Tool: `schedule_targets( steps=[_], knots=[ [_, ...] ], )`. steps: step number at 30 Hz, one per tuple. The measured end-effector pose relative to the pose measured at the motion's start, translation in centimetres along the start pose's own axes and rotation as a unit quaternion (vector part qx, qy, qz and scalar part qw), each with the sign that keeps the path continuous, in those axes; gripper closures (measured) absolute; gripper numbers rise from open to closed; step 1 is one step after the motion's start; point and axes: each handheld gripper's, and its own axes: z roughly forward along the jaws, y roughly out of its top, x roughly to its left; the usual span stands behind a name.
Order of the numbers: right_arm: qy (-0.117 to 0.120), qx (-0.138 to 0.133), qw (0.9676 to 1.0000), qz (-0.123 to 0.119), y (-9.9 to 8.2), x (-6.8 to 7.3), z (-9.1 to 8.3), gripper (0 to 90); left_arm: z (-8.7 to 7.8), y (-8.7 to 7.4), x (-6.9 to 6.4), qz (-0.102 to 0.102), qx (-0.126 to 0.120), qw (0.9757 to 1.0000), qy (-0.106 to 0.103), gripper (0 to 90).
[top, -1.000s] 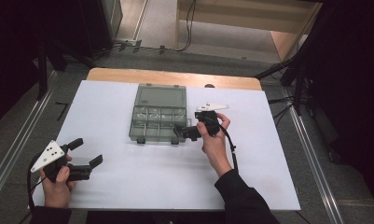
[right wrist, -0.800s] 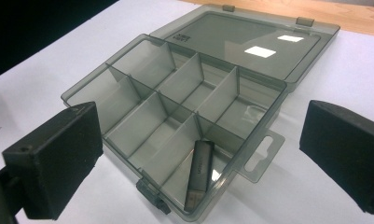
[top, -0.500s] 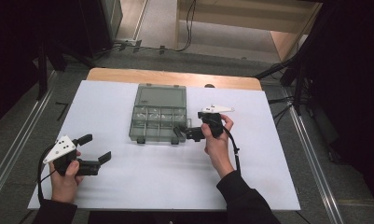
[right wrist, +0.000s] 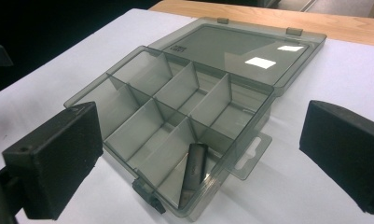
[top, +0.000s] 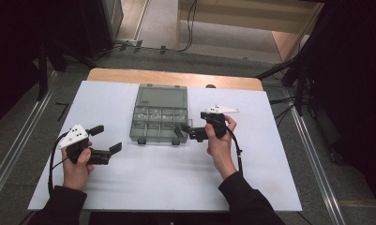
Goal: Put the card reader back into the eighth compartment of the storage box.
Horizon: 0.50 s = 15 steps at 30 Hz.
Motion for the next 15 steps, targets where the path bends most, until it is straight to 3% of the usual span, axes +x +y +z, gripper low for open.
schedule_targets(
  steps=[15],
  knots=[
    [0.005,-0.017,0.9997,0.015,1.0,-1.3,-0.3,0.0,2.1,2.1,1.8,-0.013,-0.009,0.9998,-0.011,0.0]
  ],
)
